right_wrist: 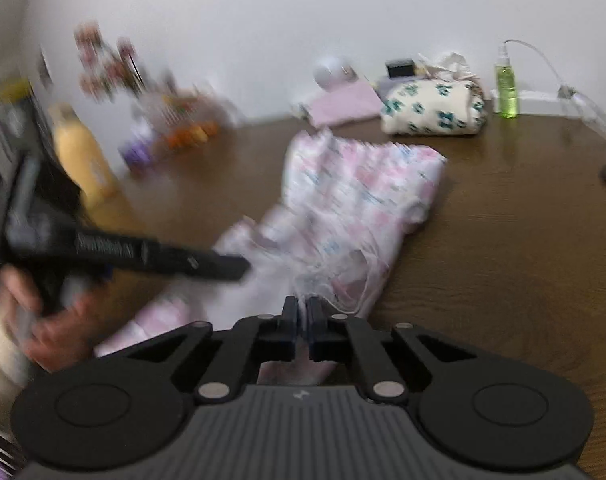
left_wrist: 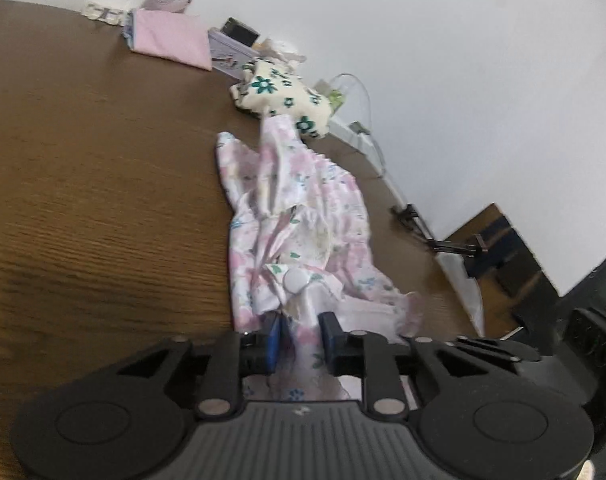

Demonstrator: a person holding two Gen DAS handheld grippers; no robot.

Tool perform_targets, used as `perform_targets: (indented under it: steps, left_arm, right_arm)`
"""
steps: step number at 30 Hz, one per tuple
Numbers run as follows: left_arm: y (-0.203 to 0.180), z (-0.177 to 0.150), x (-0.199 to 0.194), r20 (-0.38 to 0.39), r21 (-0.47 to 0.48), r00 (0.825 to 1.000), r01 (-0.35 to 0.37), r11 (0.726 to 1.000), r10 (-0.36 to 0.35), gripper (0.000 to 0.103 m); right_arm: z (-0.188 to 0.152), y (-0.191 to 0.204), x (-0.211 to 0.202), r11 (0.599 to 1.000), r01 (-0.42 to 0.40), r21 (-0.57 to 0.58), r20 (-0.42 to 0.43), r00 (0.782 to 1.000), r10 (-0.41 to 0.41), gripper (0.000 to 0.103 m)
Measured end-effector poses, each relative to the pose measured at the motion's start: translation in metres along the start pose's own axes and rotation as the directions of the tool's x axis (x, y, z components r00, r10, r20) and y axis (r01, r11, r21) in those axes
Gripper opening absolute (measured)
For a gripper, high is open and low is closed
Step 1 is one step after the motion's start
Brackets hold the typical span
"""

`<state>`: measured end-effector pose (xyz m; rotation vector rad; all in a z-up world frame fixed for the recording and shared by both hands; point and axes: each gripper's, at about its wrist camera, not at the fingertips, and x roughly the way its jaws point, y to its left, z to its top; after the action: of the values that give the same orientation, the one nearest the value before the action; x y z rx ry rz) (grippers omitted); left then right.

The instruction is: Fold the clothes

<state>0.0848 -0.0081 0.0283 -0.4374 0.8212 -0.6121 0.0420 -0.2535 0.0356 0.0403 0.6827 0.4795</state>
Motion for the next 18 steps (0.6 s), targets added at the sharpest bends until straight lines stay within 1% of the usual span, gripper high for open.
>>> perform_targets:
  steps: [1,2,3,5,6,7,8,9,10,11,12,13,14,16,17,18]
  left_arm:
    - [-0.003,0.000,-0.002,0.004,0.026,1.000,-0.001,1.000,0.001,0.035]
    - [-0.009,-0.001,-0.005,0.007,0.066,1.000,-0.026,0.997,0.026,0.043]
    - [-0.015,-0.001,-0.007,0.011,0.107,0.999,-0.053,0.993,0.052,0.045]
    - [-0.024,-0.002,-0.022,0.029,0.184,0.996,-0.090,0.979,0.086,0.055]
    - [-0.027,-0.005,-0.035,0.046,0.240,0.995,-0.098,0.966,0.089,0.058]
    - [-0.030,-0.007,-0.049,0.062,0.297,0.994,-0.106,0.949,0.091,0.068]
    - [-0.034,-0.014,-0.065,0.083,0.373,0.993,-0.109,0.921,0.083,0.073]
    - [-0.039,-0.022,-0.078,0.098,0.447,0.992,-0.111,0.888,0.075,0.074]
    - [-0.044,-0.031,-0.091,0.112,0.517,0.992,-0.114,0.848,0.065,0.075]
    - [-0.050,-0.039,-0.101,0.109,0.573,0.993,-0.101,0.813,0.047,0.075]
    - [-0.057,-0.047,-0.106,0.101,0.619,0.995,-0.077,0.781,0.019,0.075]
    - [-0.064,-0.056,-0.112,0.091,0.663,0.996,-0.053,0.747,-0.010,0.075]
    - [-0.071,-0.066,-0.114,0.089,0.720,0.996,-0.042,0.692,-0.031,0.076]
    - [-0.080,-0.083,-0.111,0.105,0.811,0.994,-0.078,0.579,-0.014,0.076]
    - [-0.081,-0.090,-0.108,0.098,0.848,0.995,-0.090,0.523,0.013,0.076]
    - [-0.081,-0.094,-0.106,0.081,0.867,0.996,-0.088,0.491,0.034,0.076]
  right_arm:
    - [-0.001,0.004,0.001,1.000,0.006,-0.026,0.001,1.000,-0.006,0.012]
    - [-0.001,0.007,-0.001,0.999,0.014,-0.045,0.012,1.000,-0.014,0.015]
    - [0.000,0.010,-0.004,0.998,0.024,-0.063,0.025,0.999,-0.022,0.018]
    - [0.003,0.015,-0.017,0.994,0.049,-0.102,0.060,0.997,-0.043,0.032]
    - [0.003,0.017,-0.026,0.990,0.052,-0.132,0.079,0.996,-0.042,0.035]
    - [0.003,0.019,-0.036,0.985,0.055,-0.162,0.097,0.994,-0.039,0.042]
    - [0.000,0.023,-0.050,0.976,0.029,-0.216,0.115,0.993,-0.004,0.054]
    - [-0.006,0.026,-0.062,0.962,-0.012,-0.271,0.117,0.992,0.046,0.061]
    - [-0.013,0.032,-0.075,0.938,-0.068,-0.339,0.106,0.988,0.110,0.071]
    - [-0.020,0.040,-0.081,0.916,-0.107,-0.387,0.078,0.986,0.148,0.075]
    - [-0.026,0.048,-0.085,0.891,-0.143,-0.432,0.048,0.982,0.181,0.075]
    - [-0.032,0.057,-0.082,0.863,-0.154,-0.480,0.020,0.982,0.186,0.075]
    - [-0.037,0.065,-0.078,0.834,-0.163,-0.528,-0.008,0.982,0.188,0.075]
    - [-0.047,0.083,-0.069,0.766,-0.184,-0.616,-0.063,0.981,0.185,0.073]
    - [-0.047,0.082,-0.064,0.761,-0.190,-0.620,-0.079,0.981,0.180,0.072]
    - [-0.046,0.080,-0.059,0.761,-0.194,-0.619,-0.093,0.980,0.175,0.071]
